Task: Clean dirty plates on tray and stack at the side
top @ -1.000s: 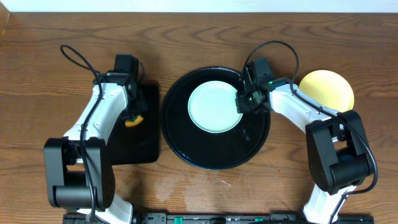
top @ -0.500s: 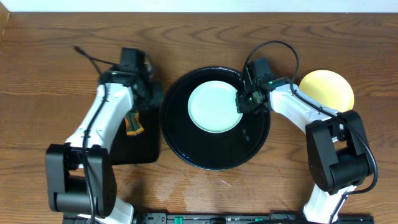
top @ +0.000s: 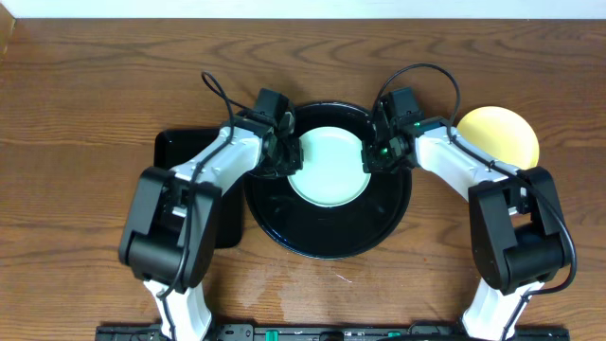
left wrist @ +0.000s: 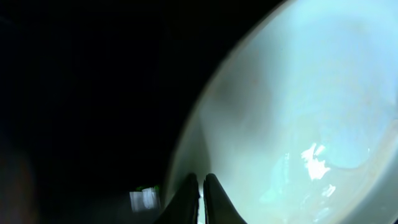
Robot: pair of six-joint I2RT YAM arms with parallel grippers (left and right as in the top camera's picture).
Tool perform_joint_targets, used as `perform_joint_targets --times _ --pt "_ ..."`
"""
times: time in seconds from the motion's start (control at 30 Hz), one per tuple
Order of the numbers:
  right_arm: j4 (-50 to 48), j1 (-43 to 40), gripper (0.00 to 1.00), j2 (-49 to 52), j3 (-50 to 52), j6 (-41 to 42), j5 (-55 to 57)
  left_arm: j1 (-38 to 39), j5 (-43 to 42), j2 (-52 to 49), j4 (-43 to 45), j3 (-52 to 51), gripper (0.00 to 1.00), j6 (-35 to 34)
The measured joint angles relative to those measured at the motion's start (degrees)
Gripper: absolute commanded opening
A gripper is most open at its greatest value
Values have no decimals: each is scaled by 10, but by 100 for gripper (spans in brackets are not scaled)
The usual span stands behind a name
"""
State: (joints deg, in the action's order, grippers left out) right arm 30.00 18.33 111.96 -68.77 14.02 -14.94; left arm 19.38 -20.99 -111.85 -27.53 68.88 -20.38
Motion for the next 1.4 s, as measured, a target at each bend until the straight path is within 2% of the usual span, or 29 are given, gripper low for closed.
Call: perform_joint_targets --times 0.17,0.2,0.33,0.43,0.5,0.7,0.77,0.8,1.13,1.3,1.4 --pt "-5 -18 3 4 5 -22 -59 -1 -10 -7 13 2 8 -8" --pt "-7 -24 8 6 6 -31 -75 -1 -12 -8 15 3 8 -8" --pt "-11 -40 14 13 10 -75 -141 -1 -27 -19 26 12 8 -8" --pt "-11 -42 24 17 14 -95 -187 -1 -32 -21 30 12 8 -8" --pt "-17 -42 25 20 16 -104 -213 -1 -32 -21 29 12 7 -8" --pt "-45 -41 24 20 18 -113 -290 -4 -30 -20 34 18 8 -8" --pt "-50 -42 6 20 18 -113 -302 -6 -27 -20 34 18 7 -8" --pt "-52 -42 1 20 18 -110 -302 -8 -26 -20 34 18 8 -8" --pt "-47 -38 1 23 19 -76 -233 -4 -31 -22 25 17 8 -8" --pt "-17 -26 1 -14 19 -76 -159 -9 -52 -12 -12 17 26 -10" --pt "-12 -23 1 -67 19 -76 -104 -19 -66 14 -32 16 32 -11"
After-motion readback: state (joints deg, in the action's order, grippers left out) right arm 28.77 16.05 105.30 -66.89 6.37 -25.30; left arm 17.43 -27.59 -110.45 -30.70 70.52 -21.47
